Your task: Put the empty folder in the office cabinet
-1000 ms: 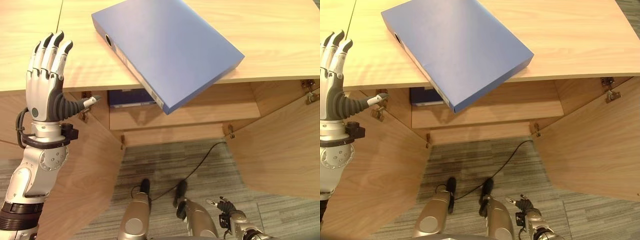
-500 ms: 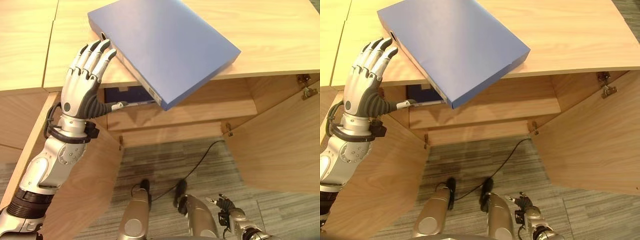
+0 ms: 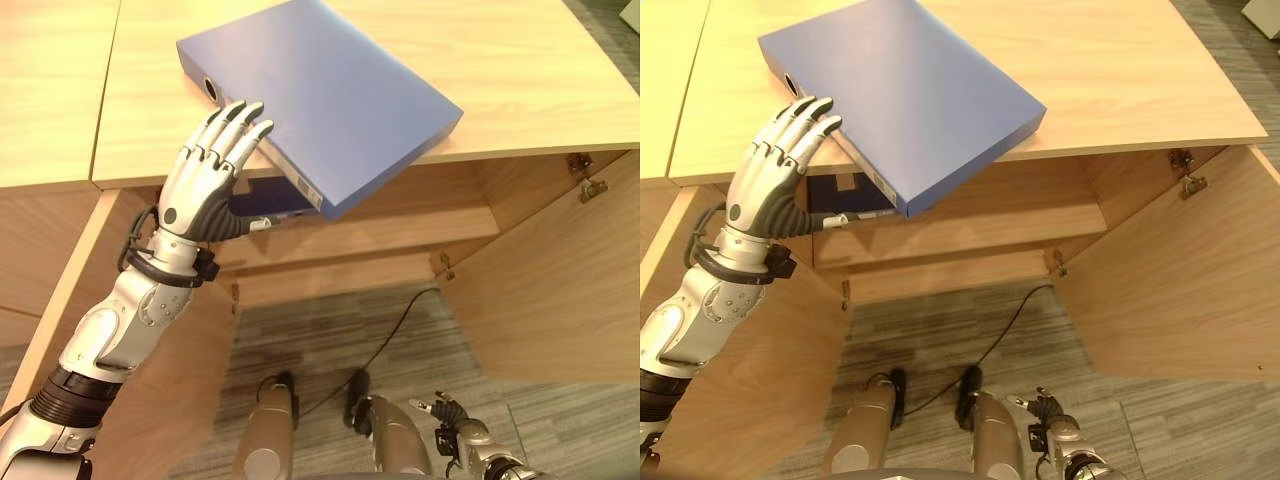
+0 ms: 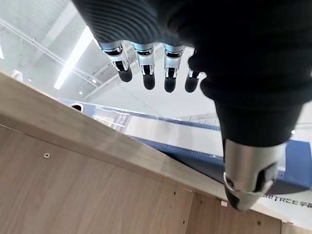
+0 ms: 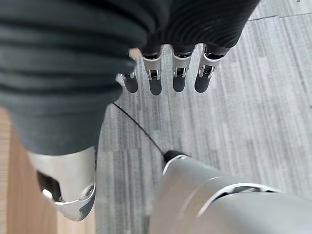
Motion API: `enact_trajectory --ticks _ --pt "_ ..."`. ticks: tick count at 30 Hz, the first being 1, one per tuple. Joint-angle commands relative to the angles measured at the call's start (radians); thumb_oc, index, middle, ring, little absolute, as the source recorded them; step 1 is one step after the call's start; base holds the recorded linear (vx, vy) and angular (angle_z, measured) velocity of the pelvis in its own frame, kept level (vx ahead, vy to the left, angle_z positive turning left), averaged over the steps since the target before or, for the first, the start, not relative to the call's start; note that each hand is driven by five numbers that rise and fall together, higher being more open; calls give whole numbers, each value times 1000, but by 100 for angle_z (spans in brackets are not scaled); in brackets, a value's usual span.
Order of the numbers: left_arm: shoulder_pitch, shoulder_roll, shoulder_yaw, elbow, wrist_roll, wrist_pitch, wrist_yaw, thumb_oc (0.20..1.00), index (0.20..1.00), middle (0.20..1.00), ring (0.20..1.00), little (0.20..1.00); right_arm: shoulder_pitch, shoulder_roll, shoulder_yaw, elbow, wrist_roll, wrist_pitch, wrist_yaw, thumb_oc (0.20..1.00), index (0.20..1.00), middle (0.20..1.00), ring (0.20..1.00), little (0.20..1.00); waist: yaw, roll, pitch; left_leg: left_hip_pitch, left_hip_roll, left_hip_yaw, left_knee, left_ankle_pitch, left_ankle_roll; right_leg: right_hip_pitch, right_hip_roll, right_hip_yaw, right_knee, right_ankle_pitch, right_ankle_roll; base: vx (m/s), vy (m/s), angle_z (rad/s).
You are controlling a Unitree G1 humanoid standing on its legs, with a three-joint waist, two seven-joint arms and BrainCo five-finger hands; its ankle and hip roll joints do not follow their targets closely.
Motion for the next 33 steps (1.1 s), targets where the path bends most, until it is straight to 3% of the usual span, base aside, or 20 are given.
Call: enact_trajectory --ticks 1,22,33 --pt "-62 15 -21 -49 56 -17 10 1000 1000 1000 1000 1000 24 -20 15 -6 -18 -4 -9 1000 1000 1000 1000 1000 -4 5 -42 -54 18 -55 41 -50 1 40 -45 73 -10 -10 47 0 0 0" --pt "-294 53 -251 80 169 2 -26 1000 1000 1000 1000 1000 22 -48 16 -2 -20 -3 1 1000 1000 1000 1000 1000 -47 23 -102 -111 40 -56 69 -54 -2 -20 -37 96 9 -13 50 0 2 0" --pt "-354 96 -294 251 259 78 13 1000 1000 1000 1000 1000 19 -67 14 -19 -18 -5 2 1000 1000 1000 1000 1000 -63 35 -130 -152 59 -55 112 -61 0 -60 -27 115 36 -18 46 -4 3 -6"
